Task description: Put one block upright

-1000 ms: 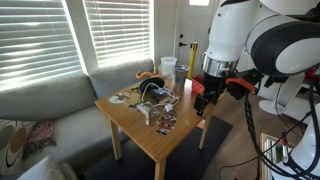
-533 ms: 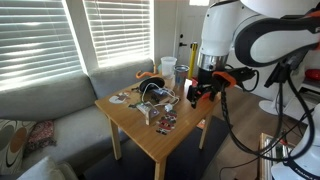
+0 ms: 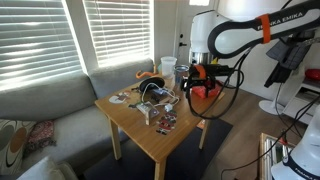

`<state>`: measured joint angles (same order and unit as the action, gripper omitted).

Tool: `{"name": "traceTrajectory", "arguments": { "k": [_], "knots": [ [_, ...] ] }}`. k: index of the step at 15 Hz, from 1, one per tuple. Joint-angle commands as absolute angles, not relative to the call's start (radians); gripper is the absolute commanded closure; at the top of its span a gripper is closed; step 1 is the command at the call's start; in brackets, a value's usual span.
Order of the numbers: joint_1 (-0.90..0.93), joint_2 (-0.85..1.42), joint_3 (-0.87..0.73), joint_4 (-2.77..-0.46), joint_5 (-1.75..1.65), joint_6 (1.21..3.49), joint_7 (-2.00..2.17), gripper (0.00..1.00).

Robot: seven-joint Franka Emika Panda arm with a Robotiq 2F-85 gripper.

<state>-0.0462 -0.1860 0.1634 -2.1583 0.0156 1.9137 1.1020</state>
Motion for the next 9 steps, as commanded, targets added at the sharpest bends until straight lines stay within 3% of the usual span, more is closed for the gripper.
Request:
{"name": "traceTrajectory", "arguments": {
  "k": [1,9],
  "knots": [
    [-0.038,-0.135,0.139,-2.127,0.002,1.917,1.294,0.00],
    [-0.042,-0.103,0.088,-2.153,-0.031,2.021,1.679,0.00]
  ]
}}
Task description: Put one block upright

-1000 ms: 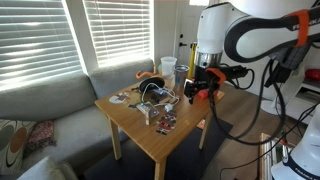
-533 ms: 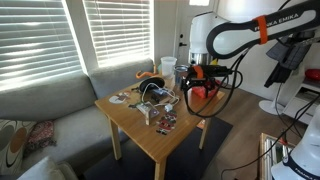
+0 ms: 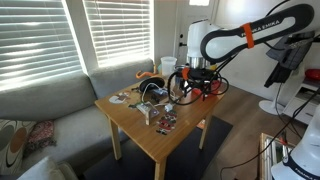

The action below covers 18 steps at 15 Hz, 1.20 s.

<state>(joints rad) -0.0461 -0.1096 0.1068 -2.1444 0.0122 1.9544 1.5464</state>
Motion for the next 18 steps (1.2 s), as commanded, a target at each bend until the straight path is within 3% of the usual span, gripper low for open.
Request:
{"name": "traceTrajectory", "arguments": {
  "k": [1,18],
  "knots": [
    [-0.043,-0.103,0.082,-2.158,-0.040,2.055,1.722,0.00],
    [-0.015,0.052,0.046,-2.066,-0.141,2.113,1.716,0.00]
  ]
}}
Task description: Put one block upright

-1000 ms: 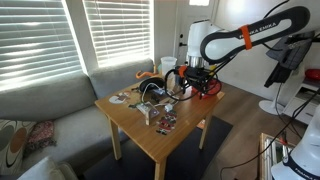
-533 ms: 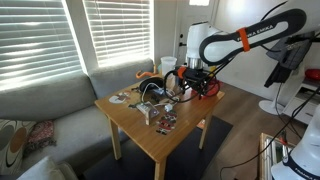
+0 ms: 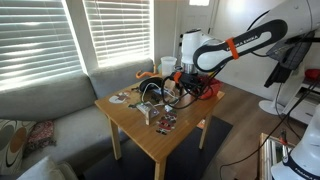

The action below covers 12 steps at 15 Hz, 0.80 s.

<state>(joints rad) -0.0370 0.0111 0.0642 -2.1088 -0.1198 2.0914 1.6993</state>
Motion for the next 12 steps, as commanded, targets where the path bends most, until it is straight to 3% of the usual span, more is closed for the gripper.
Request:
{"name": "traceTrajectory", "arguments": {
  "k": [1,12],
  "knots": [
    [-0.013,0.060,0.044,-2.057,-0.139,2.119,1.717,0.00],
    [0.010,0.138,0.029,-1.960,-0.113,2.103,1.701,0.00]
  ]
}}
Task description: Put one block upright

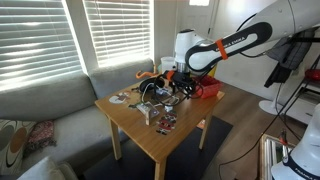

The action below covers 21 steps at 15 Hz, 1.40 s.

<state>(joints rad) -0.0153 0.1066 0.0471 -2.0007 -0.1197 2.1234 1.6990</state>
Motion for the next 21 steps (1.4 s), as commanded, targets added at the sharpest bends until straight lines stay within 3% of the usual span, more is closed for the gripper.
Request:
{"name": "traceTrajectory", "arguments": {
  "k": [1,21],
  "knots": [
    [0.013,0.143,0.027,-1.955,-0.116,2.098,1.702,0.00],
    [0.021,0.118,0.008,-1.947,-0.107,1.966,1.700,0.00]
  ]
}}
